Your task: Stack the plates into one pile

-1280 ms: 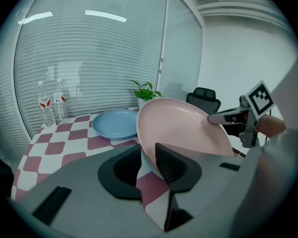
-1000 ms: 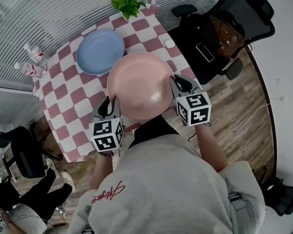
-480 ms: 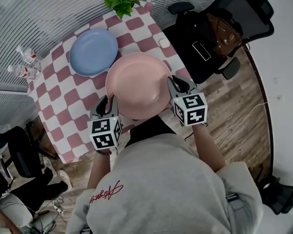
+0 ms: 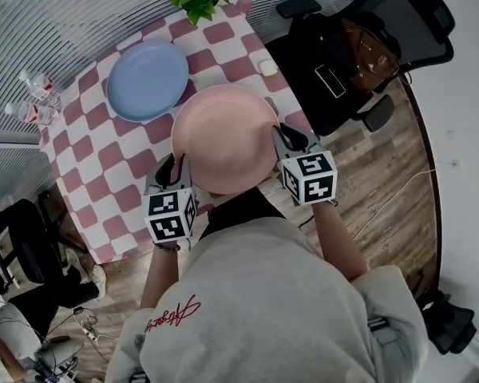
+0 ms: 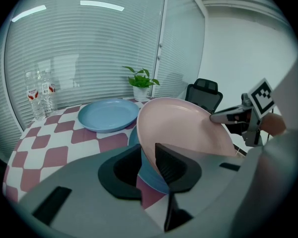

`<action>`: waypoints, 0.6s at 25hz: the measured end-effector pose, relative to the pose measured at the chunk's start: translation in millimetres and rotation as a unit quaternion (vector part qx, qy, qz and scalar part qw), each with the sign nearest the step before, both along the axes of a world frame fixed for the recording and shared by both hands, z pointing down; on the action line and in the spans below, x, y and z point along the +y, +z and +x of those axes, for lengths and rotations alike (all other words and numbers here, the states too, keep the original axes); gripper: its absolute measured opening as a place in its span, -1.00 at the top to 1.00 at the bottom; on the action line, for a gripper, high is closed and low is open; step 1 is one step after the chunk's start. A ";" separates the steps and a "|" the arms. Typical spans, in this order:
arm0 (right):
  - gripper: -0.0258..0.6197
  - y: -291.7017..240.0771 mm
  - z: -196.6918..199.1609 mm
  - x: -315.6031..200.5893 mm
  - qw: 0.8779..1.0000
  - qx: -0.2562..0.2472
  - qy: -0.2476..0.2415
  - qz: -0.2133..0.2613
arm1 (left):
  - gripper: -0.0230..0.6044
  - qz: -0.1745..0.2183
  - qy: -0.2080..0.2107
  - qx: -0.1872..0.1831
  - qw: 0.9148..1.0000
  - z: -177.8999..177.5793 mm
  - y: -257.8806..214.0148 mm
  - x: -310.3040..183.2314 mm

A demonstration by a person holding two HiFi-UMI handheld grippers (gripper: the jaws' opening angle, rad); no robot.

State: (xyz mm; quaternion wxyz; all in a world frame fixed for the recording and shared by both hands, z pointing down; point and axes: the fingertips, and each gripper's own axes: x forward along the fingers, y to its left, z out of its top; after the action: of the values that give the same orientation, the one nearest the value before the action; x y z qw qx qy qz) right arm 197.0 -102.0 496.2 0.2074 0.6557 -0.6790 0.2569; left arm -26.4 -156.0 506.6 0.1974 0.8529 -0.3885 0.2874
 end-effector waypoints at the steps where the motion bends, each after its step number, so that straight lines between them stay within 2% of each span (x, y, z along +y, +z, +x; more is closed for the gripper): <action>1: 0.76 1.8 0.3 -0.8 1.000 -0.001 -0.001 -0.002 | 0.62 -0.001 -0.001 -0.001 1.000 0.2 1.0 -0.8; 15: 0.74 23.2 -0.8 -5.3 0.999 -0.002 -0.023 -0.024 | 0.62 -0.017 -0.006 -0.015 1.000 -0.4 17.0 -4.5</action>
State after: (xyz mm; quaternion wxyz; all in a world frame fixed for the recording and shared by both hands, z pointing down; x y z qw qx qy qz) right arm 196.1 -107.3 519.4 0.2272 0.6345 -0.6878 0.2696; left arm -26.8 -160.5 523.6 0.2078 0.8426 -0.3914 0.3060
